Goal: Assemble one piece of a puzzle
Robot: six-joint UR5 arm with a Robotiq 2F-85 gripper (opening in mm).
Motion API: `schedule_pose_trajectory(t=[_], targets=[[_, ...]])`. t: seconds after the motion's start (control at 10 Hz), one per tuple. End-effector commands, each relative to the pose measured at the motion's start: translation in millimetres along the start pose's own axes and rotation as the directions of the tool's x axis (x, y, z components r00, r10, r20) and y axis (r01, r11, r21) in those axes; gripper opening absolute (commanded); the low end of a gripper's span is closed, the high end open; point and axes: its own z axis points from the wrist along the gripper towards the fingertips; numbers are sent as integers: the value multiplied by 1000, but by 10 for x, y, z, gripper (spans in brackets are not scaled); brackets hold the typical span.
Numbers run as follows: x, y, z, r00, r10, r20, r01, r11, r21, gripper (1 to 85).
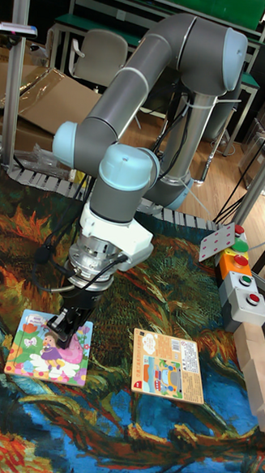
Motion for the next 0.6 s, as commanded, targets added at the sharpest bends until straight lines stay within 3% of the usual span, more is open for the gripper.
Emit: schedule_pose_trajectory(t=[0.0, 0.5], targets=[[12, 4, -14, 1000, 15, 8, -15, 1000, -2, 13], [9, 12, -23, 1000, 20, 10, -20, 1000, -4, 13]])
